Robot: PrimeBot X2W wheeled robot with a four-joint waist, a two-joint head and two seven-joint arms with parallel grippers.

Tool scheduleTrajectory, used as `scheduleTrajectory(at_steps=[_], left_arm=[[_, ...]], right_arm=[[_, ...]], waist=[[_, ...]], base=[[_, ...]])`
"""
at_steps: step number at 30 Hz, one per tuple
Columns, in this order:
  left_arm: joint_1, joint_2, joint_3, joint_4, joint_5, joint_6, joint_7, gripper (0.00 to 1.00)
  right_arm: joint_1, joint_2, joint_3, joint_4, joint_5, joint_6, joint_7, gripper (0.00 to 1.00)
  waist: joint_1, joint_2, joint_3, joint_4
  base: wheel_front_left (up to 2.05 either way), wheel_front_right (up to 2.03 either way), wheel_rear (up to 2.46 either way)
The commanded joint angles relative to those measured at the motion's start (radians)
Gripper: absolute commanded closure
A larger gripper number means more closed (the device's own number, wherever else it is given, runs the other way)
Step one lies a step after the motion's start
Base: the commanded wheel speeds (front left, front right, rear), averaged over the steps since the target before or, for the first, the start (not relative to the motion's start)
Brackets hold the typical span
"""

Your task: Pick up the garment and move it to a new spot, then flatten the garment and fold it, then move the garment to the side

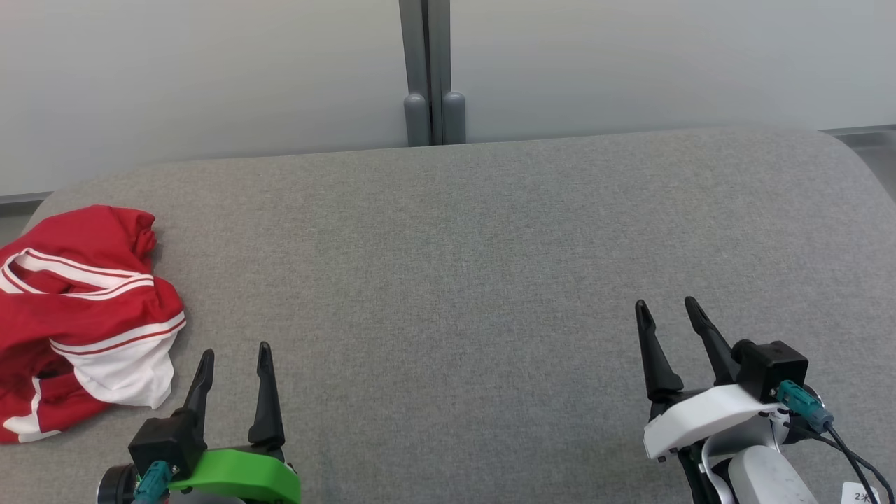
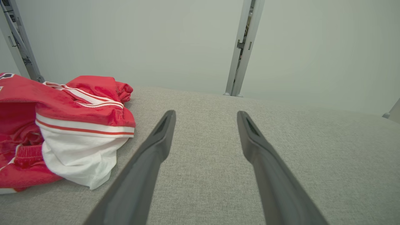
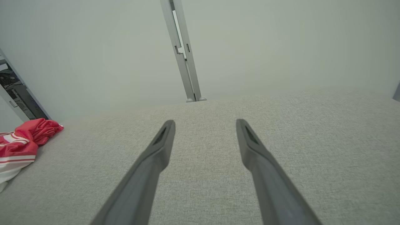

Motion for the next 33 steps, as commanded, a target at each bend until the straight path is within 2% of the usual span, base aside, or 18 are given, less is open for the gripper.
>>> scheduleTrajectory(at_steps=[1, 16, 33], left_arm=[[0.009, 0.008, -0.001, -0.005, 0.019, 0.003, -0.009, 0.0], [0.017, 0.008, -0.007, -0.004, 0.082, 0.012, -0.036, 0.0], [0.017, 0.008, -0.003, 0.002, 0.058, 0.01, -0.034, 0.0]], right_arm=[[-0.017, -0.005, 0.004, -0.001, -0.022, 0.0, -0.012, 0.0], [-0.017, -0.005, 0.014, -0.003, -0.105, 0.0, -0.035, 0.0], [0.001, -0.005, 0.007, -0.011, -0.099, 0.0, -0.035, 0.0]], waist=[[0.0, 0.0, 0.0, 0.0], [0.0, 0.0, -0.007, -0.002], [0.0, 0.0, -0.015, 0.019]], base=[[0.0, 0.0, 0.0], [0.0, 0.0, 0.0], [0.0, 0.0, 0.0]])
